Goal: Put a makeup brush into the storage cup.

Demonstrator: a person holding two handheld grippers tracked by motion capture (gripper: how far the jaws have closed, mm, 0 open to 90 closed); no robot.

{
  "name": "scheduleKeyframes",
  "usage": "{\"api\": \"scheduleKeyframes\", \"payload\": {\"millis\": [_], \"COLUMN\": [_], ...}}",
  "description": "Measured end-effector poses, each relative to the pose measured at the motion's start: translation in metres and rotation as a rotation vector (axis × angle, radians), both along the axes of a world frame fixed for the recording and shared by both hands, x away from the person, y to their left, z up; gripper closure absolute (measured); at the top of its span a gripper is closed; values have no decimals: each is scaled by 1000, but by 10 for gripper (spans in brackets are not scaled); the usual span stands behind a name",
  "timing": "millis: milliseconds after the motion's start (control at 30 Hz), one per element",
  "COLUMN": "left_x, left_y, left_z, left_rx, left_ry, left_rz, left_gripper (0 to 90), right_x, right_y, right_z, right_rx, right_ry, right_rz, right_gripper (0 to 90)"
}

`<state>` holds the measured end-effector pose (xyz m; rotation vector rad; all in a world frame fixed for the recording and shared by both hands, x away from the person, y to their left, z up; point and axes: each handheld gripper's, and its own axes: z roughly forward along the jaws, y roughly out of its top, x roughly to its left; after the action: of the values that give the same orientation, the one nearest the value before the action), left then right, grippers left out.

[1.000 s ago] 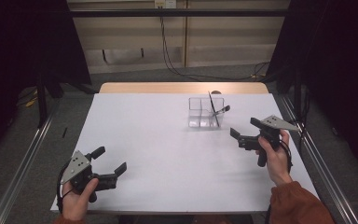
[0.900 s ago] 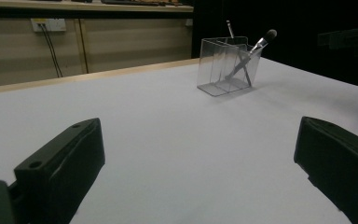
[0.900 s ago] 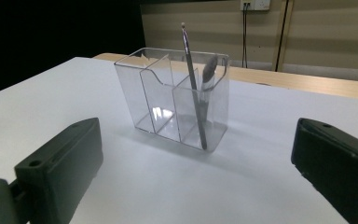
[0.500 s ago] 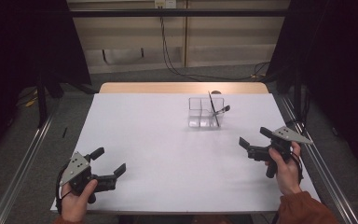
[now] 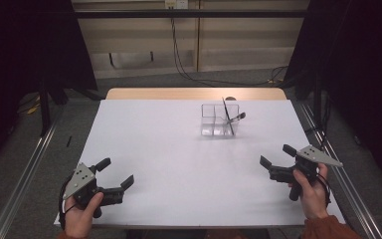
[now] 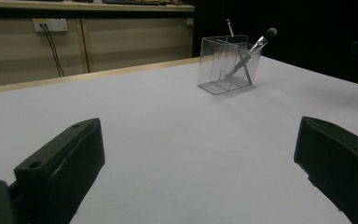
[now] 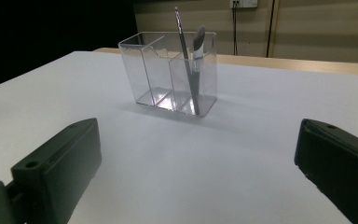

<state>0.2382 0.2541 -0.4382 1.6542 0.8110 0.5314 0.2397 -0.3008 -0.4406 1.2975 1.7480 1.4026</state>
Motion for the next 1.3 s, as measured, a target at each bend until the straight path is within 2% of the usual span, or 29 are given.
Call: {"api": "scheduleKeyframes", "payload": {"millis": [567, 667, 933, 1133, 1300], "left_x": [-2, -2, -3, -4, -4], "left_y": [1, 0, 1, 2, 2], "left_z": [-1, -1, -1, 0, 0], "left_rx": [6, 3, 4, 8, 9], "left_ry": [10, 9, 6, 5, 3], "left_rz": [9, 6, 10, 7, 4], "left_gripper": [18, 18, 18, 18, 18], "right_x": [-21, -25, -32, -36, -36], "right_y": [-9, -10, -14, -15, -16], "right_z": [-3, -5, -6, -9, -10], "right_rx": [-1, -14, 1, -15, -4], "right_ry": [-3, -7, -4, -8, -8], "right_rz": [-19, -18, -20, -7, -13], "right_gripper": [0, 0, 0, 0, 0]}}
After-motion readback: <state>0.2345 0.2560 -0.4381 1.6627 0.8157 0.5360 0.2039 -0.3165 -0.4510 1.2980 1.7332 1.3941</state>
